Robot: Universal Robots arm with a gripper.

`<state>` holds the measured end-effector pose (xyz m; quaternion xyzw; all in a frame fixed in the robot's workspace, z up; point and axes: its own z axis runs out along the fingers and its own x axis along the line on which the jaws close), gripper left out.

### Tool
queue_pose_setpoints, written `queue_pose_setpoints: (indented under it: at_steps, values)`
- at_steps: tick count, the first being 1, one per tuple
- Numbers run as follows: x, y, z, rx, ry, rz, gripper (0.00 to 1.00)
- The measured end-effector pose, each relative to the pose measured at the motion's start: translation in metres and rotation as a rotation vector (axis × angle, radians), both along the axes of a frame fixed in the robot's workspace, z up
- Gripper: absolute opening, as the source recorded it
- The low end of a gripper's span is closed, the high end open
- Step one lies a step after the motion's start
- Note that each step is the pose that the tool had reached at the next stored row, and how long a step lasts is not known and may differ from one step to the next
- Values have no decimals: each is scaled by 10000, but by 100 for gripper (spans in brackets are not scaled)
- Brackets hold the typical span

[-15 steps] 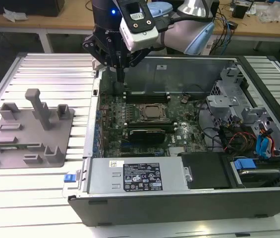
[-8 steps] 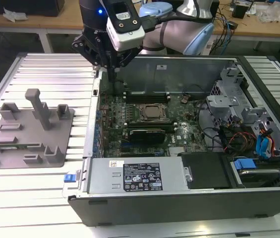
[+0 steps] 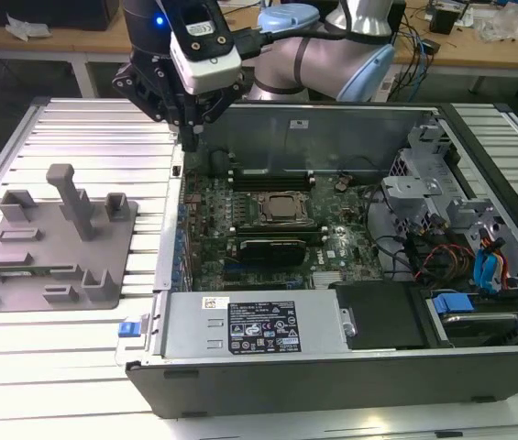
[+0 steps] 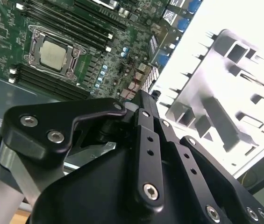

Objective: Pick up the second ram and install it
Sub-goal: 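Reach for the second ram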

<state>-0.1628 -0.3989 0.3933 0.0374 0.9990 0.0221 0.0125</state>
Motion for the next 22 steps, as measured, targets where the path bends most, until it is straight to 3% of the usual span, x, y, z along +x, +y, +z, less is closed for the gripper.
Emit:
queue_pose_setpoints:
  at_steps: [22]
  values:
    - [-426,0,0,0,0,0,8]
